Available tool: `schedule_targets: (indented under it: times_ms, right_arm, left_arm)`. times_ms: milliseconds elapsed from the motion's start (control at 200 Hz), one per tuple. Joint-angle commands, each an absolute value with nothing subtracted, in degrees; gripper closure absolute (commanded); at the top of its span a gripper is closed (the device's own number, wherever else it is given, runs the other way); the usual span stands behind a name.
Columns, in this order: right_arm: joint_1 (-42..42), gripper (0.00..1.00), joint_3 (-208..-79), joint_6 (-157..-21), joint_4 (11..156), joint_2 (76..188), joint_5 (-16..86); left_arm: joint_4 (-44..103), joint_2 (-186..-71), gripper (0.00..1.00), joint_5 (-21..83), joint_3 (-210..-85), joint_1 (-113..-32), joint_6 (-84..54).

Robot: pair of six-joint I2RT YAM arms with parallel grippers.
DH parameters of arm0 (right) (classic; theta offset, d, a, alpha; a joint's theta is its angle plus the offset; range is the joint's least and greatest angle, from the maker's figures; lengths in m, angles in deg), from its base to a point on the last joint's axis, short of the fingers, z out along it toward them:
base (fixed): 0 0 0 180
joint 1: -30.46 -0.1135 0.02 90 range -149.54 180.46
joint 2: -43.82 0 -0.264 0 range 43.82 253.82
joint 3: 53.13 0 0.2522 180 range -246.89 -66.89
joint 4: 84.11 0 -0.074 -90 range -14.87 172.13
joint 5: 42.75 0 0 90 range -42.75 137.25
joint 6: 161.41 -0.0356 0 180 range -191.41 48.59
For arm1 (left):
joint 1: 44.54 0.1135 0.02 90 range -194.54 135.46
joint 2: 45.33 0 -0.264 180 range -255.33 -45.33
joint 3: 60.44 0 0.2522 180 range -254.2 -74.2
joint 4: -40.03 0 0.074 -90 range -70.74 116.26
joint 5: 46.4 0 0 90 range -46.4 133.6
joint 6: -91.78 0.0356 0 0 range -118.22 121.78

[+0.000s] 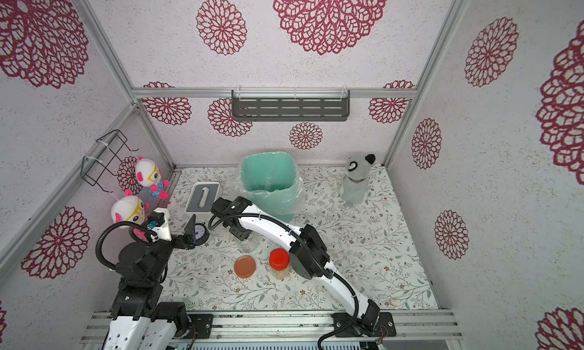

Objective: Empty moldy peanuts from jars
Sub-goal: Place the jar at the center of the board.

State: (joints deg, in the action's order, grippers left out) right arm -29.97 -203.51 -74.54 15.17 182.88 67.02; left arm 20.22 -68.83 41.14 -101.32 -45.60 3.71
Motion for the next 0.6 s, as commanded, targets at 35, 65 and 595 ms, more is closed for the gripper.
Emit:
schedule_targets:
  times_ms: [35, 65, 595]
  right_arm:
    - [-30.07, 0.57, -204.43, -77.36, 16.73, 178.22, 68.35]
    - [-30.09, 0.56, -203.75, -77.66, 17.52, 177.44, 68.30]
    - [-30.28, 0.21, -169.41, -79.09, 43.11, 147.80, 59.34]
  left_arm:
    - [19.15, -68.45, 0.03, 40.52, -102.04, -44.98, 3.55]
    - [19.10, -68.44, 0.03, 40.52, -102.06, -44.98, 3.65]
    - [14.51, -67.81, 0.03, 31.85, -105.79, -44.99, 7.95]
